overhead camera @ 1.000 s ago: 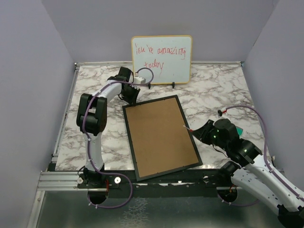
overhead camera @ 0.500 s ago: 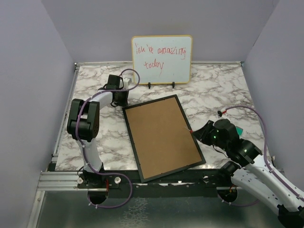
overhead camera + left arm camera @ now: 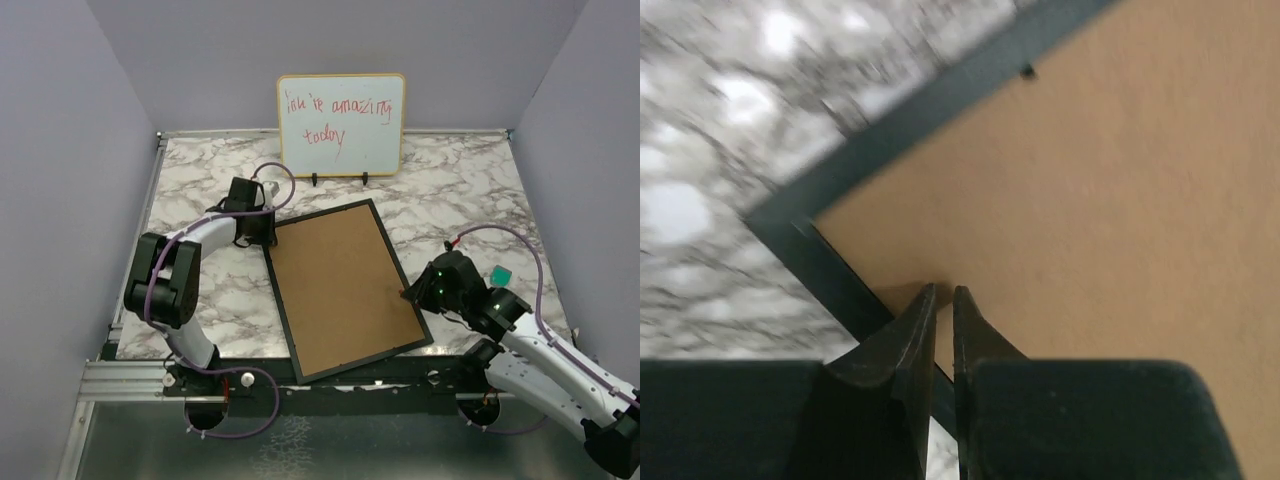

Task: Take the photo out of the frame
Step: Adjust the photo frame at the center of the board.

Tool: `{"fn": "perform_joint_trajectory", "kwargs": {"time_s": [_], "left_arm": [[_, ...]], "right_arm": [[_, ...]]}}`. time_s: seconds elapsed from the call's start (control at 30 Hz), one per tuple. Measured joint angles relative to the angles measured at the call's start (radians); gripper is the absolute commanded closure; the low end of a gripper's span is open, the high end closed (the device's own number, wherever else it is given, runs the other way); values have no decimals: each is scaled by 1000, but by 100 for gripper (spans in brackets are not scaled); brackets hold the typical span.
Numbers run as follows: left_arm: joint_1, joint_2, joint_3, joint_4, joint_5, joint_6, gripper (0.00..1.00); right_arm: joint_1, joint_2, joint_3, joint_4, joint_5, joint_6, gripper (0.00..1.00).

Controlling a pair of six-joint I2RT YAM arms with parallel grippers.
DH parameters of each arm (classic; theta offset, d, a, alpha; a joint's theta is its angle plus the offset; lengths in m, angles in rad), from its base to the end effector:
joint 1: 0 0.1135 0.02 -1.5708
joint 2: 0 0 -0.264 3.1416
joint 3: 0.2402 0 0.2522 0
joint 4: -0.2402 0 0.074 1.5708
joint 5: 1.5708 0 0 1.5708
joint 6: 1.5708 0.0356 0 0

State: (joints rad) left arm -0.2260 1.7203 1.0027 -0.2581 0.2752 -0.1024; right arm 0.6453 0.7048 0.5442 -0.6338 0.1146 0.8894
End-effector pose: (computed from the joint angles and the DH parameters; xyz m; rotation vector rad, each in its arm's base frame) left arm 0.3331 -0.0865 0.1690 0.2665 2.5470 -0.4778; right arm 0.1198 0.0851 0.2266 0.3542 2.4171 0.5925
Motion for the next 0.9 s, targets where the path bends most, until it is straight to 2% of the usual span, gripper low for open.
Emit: {"fn": "perform_joint_trajectory", "kwargs": {"time_s": [0.1,0.2,0.3,0.47,0.7,0.9], "left_arm": [[-26,-25,-29,-20,30,-17,87],[-43,-37,-34,-35,31,-33,67],[-56,-71,-54,-60,32,-43,63],[-72,-180,-59,-148,-44,-63,40],[-71,-397,-161,-79,-266,-238,37],[-71,-433,-336,-4,-352,-412,37]], "right_arm": [[0,-5,-26,-6,-3,0,99],[0,-14,-26,-5,-3,-1,99],[0,-25,-22,-5,-4,-6,100],[0,-67,-18,-6,-4,-7,99],[0,-100,-2,-8,-3,0,100],[0,-112,8,-16,-3,0,100]]}}
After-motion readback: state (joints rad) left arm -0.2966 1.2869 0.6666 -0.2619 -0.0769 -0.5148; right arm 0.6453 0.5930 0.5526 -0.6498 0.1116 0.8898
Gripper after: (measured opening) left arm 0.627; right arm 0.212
